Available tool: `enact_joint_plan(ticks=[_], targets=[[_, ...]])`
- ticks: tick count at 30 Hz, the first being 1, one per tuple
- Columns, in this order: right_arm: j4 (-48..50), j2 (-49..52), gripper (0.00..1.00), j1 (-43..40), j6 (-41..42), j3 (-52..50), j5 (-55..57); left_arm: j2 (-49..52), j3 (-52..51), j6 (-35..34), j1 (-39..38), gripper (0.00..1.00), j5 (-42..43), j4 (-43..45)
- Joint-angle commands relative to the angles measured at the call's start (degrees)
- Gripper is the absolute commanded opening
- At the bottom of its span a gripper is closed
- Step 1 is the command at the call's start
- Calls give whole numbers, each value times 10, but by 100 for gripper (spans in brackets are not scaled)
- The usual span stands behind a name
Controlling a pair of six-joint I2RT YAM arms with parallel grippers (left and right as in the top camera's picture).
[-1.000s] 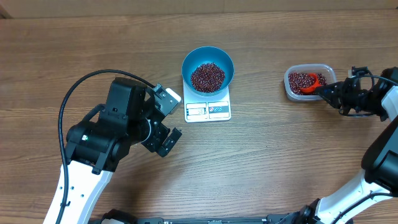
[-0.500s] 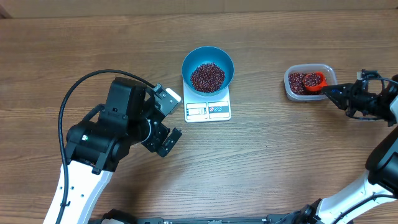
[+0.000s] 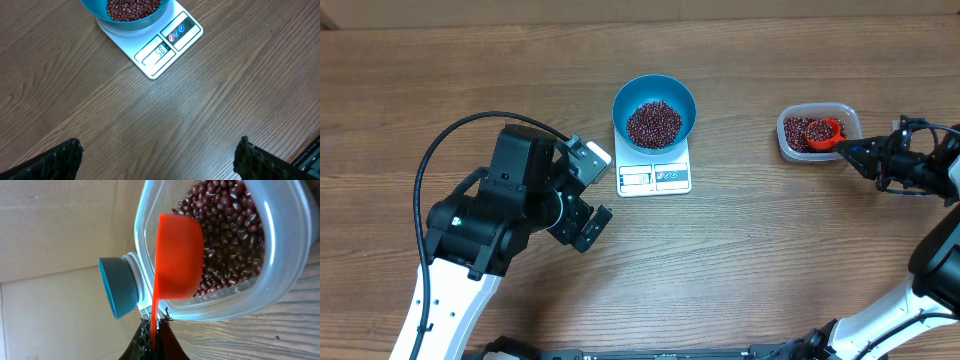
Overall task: Scoop item into bowl and weigh 150g on scale
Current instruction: 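Dip the scoop into the beans and drag it to fill, then lift the filled scoop and carry it left toward the blue bowl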
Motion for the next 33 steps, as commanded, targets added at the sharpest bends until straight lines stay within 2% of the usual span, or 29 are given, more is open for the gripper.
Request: enact_joint_plan(ticks=[1, 33], targets=[[-3, 4, 4, -5, -5, 1, -46, 1, 12, 11, 2, 100, -3, 1], [-19, 3, 4, 17, -5, 1, -187, 1, 12, 11, 2, 100, -3, 1]])
